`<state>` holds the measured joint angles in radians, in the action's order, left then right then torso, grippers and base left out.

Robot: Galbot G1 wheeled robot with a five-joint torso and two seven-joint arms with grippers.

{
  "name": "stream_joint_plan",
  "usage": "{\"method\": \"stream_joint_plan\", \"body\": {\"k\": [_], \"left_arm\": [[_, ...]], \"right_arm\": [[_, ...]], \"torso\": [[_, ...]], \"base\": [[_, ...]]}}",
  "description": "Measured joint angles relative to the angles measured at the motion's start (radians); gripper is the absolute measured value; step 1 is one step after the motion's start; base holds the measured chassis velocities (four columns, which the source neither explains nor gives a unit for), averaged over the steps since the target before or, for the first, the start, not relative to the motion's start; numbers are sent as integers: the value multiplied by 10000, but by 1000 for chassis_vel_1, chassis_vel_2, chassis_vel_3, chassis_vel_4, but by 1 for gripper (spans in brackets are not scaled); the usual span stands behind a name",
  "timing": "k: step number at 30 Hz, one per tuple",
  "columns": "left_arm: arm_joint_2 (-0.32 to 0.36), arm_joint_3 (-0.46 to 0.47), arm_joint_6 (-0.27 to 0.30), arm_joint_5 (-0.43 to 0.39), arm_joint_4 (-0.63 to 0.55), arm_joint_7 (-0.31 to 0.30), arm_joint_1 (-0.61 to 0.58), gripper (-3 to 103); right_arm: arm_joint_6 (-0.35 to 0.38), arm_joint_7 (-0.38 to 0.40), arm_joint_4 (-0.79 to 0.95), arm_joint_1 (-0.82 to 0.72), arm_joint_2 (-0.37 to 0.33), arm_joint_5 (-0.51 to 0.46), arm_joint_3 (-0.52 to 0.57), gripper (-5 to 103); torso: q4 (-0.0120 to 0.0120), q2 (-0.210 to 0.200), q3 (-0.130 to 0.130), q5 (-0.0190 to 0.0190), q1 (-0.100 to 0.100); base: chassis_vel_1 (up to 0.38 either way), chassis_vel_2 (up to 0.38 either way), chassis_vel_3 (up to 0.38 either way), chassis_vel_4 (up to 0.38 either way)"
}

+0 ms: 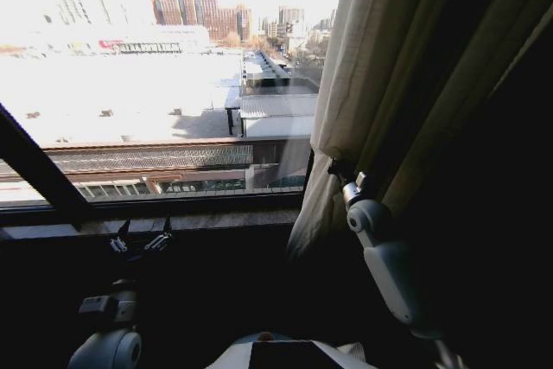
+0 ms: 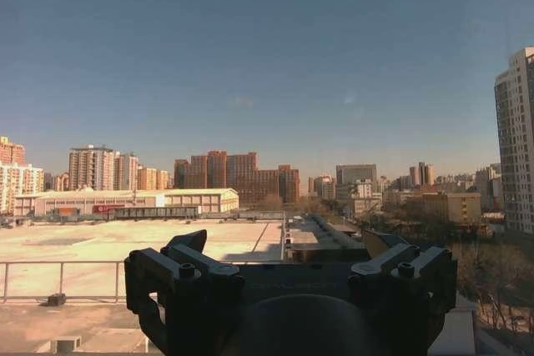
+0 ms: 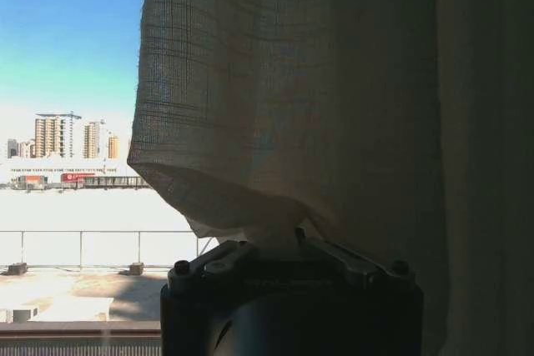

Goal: Open the curtains by pulling them apart, changing their state from closed to fully open.

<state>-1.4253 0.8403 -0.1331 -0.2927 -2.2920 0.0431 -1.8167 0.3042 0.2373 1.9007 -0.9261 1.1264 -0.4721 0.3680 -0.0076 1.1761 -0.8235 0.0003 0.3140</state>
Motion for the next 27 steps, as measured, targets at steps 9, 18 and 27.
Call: {"method": "stream_joint_plan", "body": {"k": [9, 18, 27], "left_arm": [[26, -8, -102, 43, 44, 1, -30, 100], [-36, -71, -104, 125, 63, 14, 9, 100], [-88, -55, -63, 151, 63, 21, 38, 100]], "right_arm": [[0, -6, 165, -299, -4, 28, 211, 0], [-24, -16, 124, -284, -46, 20, 255, 0], [-47, -73, -67, -148, -36, 14, 197, 0]], "torso": [[-1, 0, 1, -1, -1], [-2, 0, 0, 2, 0], [-2, -1, -1, -2, 0]], "base": [[-38, -49, 42, 48], [-181, -178, 192, 181], [-218, -204, 198, 205]]}}
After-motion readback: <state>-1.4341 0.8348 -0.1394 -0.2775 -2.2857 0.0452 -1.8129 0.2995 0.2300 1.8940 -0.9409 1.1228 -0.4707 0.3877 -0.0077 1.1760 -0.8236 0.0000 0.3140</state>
